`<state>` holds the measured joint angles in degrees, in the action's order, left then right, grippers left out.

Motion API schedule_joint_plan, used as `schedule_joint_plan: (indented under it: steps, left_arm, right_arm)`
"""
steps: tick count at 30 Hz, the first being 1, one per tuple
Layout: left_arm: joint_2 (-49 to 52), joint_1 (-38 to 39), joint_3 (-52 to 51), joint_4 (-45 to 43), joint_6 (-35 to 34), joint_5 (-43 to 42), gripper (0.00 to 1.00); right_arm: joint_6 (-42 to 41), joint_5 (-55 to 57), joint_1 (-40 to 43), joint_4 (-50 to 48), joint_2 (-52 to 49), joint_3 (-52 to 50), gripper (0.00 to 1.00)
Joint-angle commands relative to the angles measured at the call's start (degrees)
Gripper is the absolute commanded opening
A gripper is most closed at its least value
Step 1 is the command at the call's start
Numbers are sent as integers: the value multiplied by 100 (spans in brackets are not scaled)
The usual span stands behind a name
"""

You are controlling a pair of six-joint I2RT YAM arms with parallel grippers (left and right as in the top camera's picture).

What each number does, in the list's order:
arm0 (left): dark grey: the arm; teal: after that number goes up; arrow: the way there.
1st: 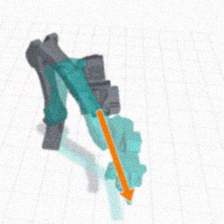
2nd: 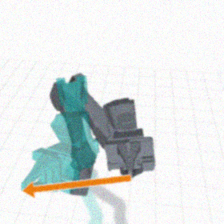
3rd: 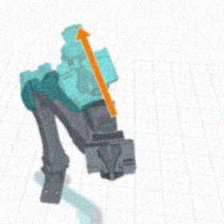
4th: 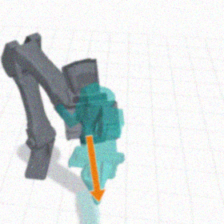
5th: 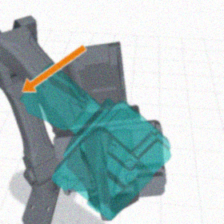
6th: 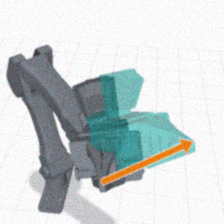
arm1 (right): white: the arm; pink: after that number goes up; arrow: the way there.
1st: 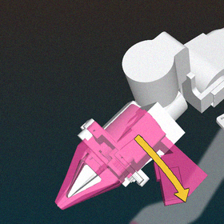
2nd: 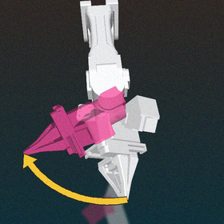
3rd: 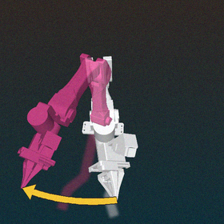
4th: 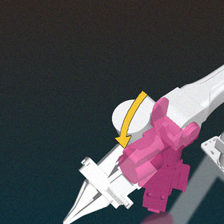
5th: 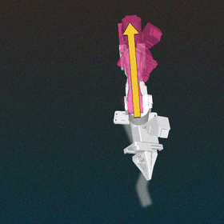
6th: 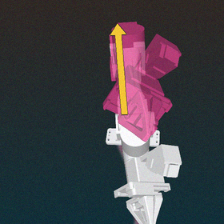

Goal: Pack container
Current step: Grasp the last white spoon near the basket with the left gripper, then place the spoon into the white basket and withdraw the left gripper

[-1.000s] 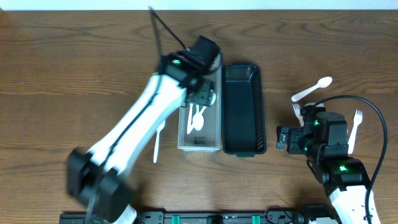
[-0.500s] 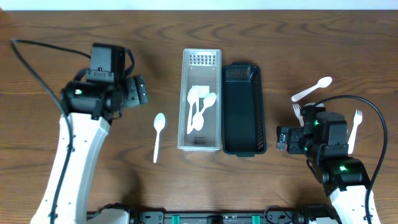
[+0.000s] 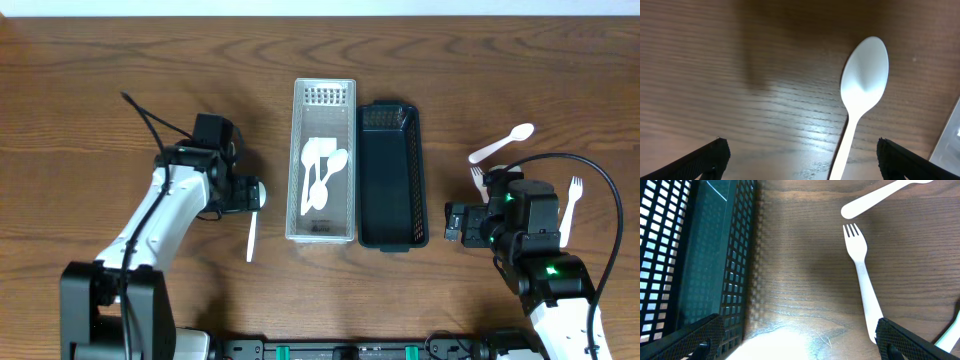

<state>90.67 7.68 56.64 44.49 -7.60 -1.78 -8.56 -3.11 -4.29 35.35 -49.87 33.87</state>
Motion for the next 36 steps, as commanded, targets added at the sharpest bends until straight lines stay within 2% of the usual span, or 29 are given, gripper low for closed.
schedule_joint_plan:
  steps: [1,12,18,21,24,25,28,33,36]
  left_arm:
    - [258,127,-7,-7,363,-212,99]
    - [1296,243,-7,-155,442,-212,98]
    - [1403,243,-7,-153,439,-212,100]
    - [1403,243,-7,-144,437,-212,86]
    - [1403,243,-7,-131,439,-212,58]
    - [1403,243,-7,-131,437,-212,43]
    - [1403,243,-7,-133,437,-212,27]
    - [1403,243,-7,-133,437,-210,6]
    - [1403,243,-7,-133,435,-210,6]
  right_arm:
    - [-44,-39,63,9,2,107,99]
    - [-44,-39,63,9,2,107,99]
    - [-44,-37,63,9,2,107,99]
    - [-44,-37,63,11,2,107,99]
    - [-44,-37,63,11,2,107,99]
    - [-44,-37,63,9,2,107,99]
    - [-44,-37,63,11,2,107,99]
    - [-44,-37,63,9,2,107,99]
    - [-44,-37,63,9,2,107,99]
